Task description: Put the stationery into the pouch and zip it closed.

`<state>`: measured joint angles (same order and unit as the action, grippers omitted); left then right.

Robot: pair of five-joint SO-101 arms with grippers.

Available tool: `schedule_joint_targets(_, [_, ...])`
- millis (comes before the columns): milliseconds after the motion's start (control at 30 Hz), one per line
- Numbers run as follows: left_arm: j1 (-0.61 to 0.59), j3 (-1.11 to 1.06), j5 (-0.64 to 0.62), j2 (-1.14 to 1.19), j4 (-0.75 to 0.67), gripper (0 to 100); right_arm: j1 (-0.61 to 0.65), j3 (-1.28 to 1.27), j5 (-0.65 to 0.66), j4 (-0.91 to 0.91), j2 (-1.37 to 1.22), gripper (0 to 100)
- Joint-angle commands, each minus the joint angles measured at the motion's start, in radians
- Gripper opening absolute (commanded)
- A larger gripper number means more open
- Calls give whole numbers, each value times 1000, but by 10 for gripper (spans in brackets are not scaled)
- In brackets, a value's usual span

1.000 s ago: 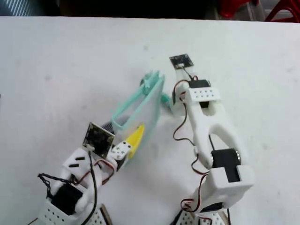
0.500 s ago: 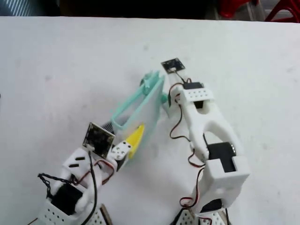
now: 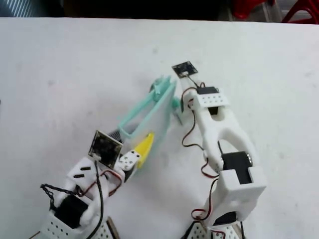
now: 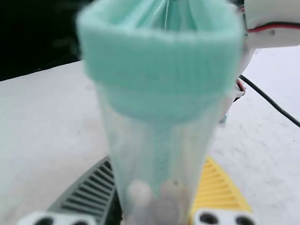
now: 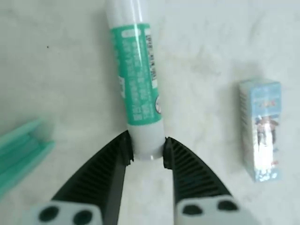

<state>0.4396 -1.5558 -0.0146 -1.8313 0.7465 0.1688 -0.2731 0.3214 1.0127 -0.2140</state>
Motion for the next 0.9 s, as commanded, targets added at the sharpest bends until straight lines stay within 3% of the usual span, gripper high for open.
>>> schedule_joint_targets(0, [18, 6, 9, 8, -17, 177, -71, 78, 11, 114, 173, 17])
schedule_joint_targets(100, [18, 6, 9, 8, -17, 177, -84, 92, 21, 217, 306, 17])
schedule_joint_targets(267, [18, 6, 9, 8, -17, 177, -87, 104, 158, 401, 496, 16])
schedule_joint_targets(433, [18, 6, 9, 8, -17, 176, -131, 212, 301, 719, 501, 16])
schedule_joint_targets(867, [15, 6, 9, 8, -17, 176, -470, 270, 760, 711, 185, 16])
